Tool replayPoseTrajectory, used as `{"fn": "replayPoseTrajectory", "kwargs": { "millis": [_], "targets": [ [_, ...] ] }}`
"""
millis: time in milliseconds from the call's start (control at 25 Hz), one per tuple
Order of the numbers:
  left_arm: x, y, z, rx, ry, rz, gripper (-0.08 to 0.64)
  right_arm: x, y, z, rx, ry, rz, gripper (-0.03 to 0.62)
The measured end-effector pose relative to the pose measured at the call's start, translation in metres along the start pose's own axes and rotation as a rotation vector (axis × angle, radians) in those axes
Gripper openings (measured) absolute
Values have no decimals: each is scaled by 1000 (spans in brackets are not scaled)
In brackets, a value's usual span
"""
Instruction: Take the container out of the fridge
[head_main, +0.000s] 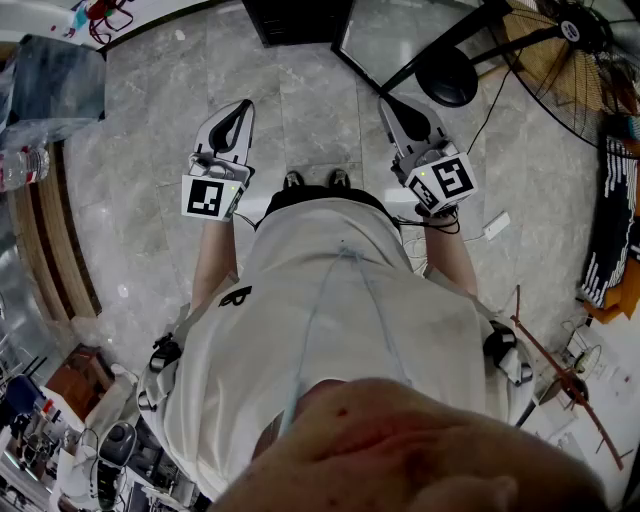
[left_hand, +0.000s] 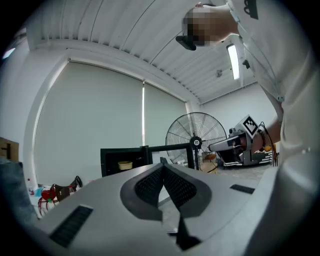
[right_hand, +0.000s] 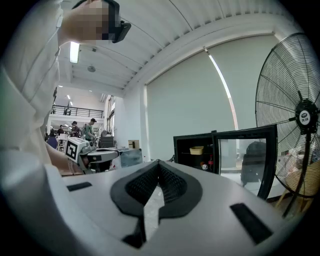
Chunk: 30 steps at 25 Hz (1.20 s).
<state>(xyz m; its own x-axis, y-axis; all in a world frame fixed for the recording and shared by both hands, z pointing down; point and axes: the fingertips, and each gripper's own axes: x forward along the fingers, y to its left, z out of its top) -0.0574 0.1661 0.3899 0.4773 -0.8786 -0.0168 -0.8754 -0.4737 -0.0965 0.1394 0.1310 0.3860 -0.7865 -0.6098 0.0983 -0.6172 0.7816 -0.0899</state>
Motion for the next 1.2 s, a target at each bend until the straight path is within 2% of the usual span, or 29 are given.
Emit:
{"fn": "replayPoseTrajectory", "kwargs": {
  "millis": [360,760,1200],
  "targets": [
    [1,4,1,-8,3,2,8,5,2,1,-23,11,19,15],
    [0,6,-1,-8,12,-7,8,9,6,2,-6,-1,44,17],
    [8,-2,3,-12,6,-42,8,9,7,-4,0,31,57,17]
  ]
}}
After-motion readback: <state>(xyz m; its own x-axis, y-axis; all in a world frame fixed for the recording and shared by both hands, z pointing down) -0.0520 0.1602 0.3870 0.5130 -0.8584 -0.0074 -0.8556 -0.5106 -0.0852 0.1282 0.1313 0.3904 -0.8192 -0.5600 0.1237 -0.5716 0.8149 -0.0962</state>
